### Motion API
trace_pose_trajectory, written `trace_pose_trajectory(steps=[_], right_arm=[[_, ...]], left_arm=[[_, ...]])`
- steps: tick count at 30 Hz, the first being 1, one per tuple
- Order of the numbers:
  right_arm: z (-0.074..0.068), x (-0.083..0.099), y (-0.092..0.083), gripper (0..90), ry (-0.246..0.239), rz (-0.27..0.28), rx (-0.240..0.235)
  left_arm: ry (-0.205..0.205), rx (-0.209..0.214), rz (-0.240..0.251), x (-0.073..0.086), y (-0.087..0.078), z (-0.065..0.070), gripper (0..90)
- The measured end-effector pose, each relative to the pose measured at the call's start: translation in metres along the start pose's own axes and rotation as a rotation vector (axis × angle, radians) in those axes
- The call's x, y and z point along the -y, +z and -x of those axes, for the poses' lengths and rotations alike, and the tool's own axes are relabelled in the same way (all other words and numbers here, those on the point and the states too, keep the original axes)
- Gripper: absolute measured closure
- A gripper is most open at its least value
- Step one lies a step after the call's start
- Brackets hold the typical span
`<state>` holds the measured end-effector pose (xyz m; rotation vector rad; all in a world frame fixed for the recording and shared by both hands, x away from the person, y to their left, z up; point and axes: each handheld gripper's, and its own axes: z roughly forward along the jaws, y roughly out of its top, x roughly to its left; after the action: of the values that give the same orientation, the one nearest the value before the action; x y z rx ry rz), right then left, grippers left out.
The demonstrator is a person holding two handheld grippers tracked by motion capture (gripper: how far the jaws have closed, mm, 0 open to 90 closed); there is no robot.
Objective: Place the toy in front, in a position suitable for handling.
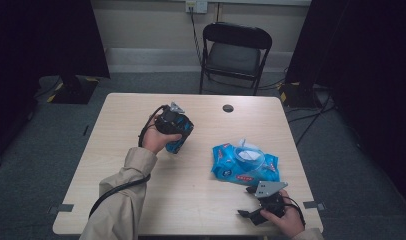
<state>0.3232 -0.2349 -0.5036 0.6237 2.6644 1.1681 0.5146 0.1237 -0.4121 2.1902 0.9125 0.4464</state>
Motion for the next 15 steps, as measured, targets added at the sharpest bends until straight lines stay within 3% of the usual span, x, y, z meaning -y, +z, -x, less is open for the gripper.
trace_pose_trajectory(steps=[5,8,10,15], right_arm=[[0.0,0.0,0.0,14.1,-0.002,0.0,0.0],[0.0,0.0,0.0,14.1,-0.001,0.0,0.0],[0.0,0.0,0.0,14.1,-0.001,0.0,0.001],[0.0,0.0,0.0,14.1,-0.002,0.001,0.004]], left_arm=[[-0.02,0.006,0.01,0.011,-0.02,-0.001,25.4],[-0.011,0.006,-0.004,0.019,-0.03,0.001,25.4],[-0.03,0.018,-0.009,0.025,-0.036,0.001,25.4],[-0.005,0.023,-0.081,0.038,-0.044,0.008,25.3]])
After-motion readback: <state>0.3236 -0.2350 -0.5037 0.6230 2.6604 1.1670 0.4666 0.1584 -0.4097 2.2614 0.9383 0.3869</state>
